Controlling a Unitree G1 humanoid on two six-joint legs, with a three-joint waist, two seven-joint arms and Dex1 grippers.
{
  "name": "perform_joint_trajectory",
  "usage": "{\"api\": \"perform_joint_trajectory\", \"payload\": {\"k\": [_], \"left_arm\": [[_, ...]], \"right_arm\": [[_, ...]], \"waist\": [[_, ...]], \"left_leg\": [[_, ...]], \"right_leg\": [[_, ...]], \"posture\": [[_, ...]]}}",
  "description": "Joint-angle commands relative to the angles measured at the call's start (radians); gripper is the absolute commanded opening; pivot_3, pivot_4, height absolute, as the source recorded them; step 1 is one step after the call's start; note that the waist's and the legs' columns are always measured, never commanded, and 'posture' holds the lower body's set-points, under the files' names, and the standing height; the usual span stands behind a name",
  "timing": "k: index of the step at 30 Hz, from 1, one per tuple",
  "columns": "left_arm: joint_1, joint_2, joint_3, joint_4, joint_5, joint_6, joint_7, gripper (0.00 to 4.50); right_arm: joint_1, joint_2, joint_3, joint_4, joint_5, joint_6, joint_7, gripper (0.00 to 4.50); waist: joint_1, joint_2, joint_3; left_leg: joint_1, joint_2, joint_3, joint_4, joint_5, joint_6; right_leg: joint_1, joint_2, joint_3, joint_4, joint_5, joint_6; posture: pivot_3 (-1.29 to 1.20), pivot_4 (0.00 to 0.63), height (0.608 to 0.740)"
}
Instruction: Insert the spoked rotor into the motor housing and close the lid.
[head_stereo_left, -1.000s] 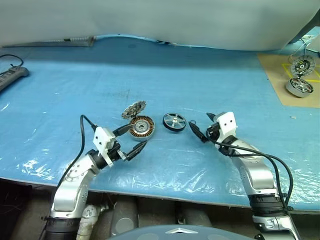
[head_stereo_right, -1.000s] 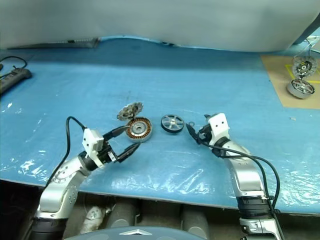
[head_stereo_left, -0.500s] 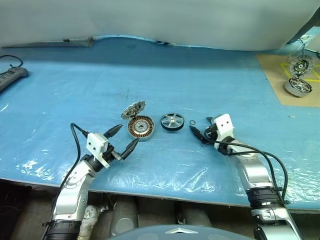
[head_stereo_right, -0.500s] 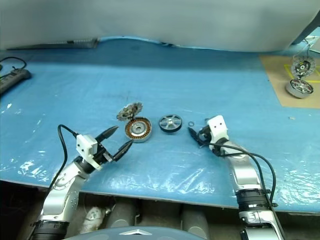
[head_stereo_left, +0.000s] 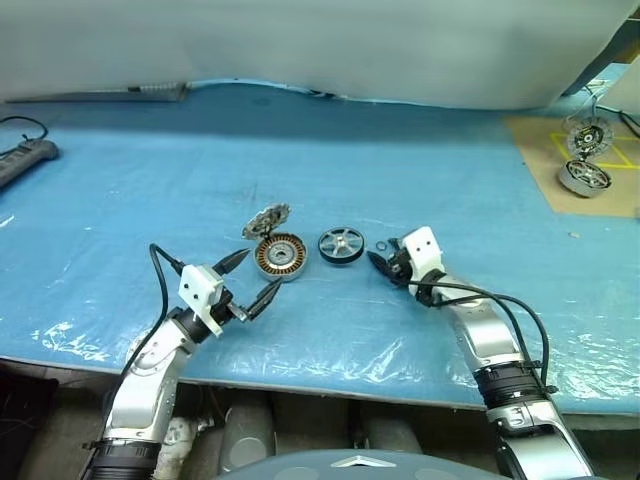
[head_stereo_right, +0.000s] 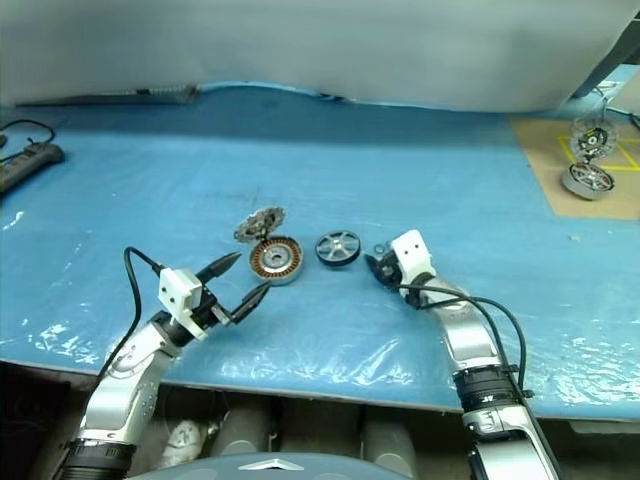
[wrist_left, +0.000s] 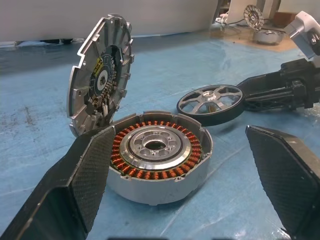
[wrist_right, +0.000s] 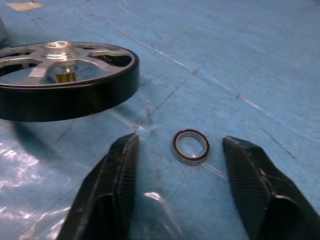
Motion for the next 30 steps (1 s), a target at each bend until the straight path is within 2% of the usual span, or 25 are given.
{"api": "perform_joint_trajectory", "payload": {"k": [1, 4, 6, 13, 18, 20, 27, 30], "left_arm": [[-0.002, 0.001, -0.010, -0.019, 0.003, -0.015, 0.011, 4.50], [-0.010, -0.009, -0.016, -0.017, 0.006, -0.012, 0.031, 4.50], [-0.016, -0.016, -0.019, -0.013, 0.009, -0.013, 0.043, 4.50], [-0.029, -0.045, -0.024, 0.006, 0.022, -0.020, 0.096, 4.50], [-0.024, -0.055, -0.026, -0.021, 0.016, 0.003, 0.125, 4.50], [-0.034, -0.048, -0.025, -0.008, 0.014, 0.006, 0.121, 4.50], [-0.060, -0.036, -0.022, 0.020, 0.012, 0.009, 0.114, 4.50], [-0.065, -0.035, -0.019, 0.035, 0.016, 0.001, 0.115, 4.50]], "right_arm": [[0.029, -0.006, 0.008, 0.062, -0.036, 0.042, -0.023, 1.53], [0.028, -0.008, 0.008, 0.060, -0.033, 0.048, -0.028, 0.58], [0.026, -0.010, 0.006, 0.059, -0.032, 0.053, -0.031, 0.56], [0.031, -0.046, -0.055, 0.003, -0.018, 0.054, -0.063, 0.56], [0.015, -0.060, -0.132, -0.139, 0.039, 0.034, -0.059, 0.56], [-0.002, -0.058, -0.137, -0.200, 0.053, 0.037, -0.045, 0.56], [-0.100, -0.014, -0.032, -0.339, 0.081, 0.135, 0.027, 0.56], [-0.130, 0.026, 0.070, -0.372, 0.077, 0.175, 0.068, 0.56]], "waist": [[0.000, -0.002, -0.001], [0.003, -0.005, -0.003], [0.003, -0.006, -0.004], [0.004, -0.007, -0.006], [0.003, -0.007, -0.006], [-0.002, -0.006, -0.006], [-0.017, -0.006, -0.006], [-0.018, -0.006, -0.006]], "left_leg": [[0.000, 0.000, 0.000, 0.000, 0.000, 0.000], [0.000, 0.000, 0.000, 0.000, 0.000, 0.000], [0.000, 0.000, 0.000, 0.000, 0.000, 0.000], [-0.002, 0.000, 0.001, -0.002, 0.000, 0.000], [-0.009, 0.000, 0.001, -0.002, 0.002, -0.003], [-0.015, 0.001, 0.001, -0.002, 0.002, -0.003], [-0.021, 0.002, 0.002, -0.002, 0.002, -0.004], [-0.022, 0.002, 0.002, -0.002, 0.002, -0.004]], "right_leg": [[0.000, 0.000, 0.000, 0.000, -0.002, 0.003], [0.000, 0.000, 0.000, -0.001, -0.002, 0.003], [0.000, 0.000, 0.000, -0.001, 0.001, -0.002], [-0.001, 0.000, 0.000, -0.003, 0.001, -0.002], [-0.007, 0.000, 0.000, -0.004, 0.001, -0.002], [-0.015, 0.001, 0.000, -0.003, 0.002, -0.002], [-0.022, 0.003, 0.000, -0.001, 0.005, 0.002], [-0.022, 0.003, 0.000, -0.001, 0.005, 0.002]], "posture": [[0.00, 0.150, 0.740], [0.00, 0.150, 0.740], [0.00, 0.150, 0.740], [0.00, 0.150, 0.740], [0.00, 0.150, 0.740], [0.00, 0.150, 0.740], [0.00, 0.150, 0.740], [0.00, 0.150, 0.740]]}}
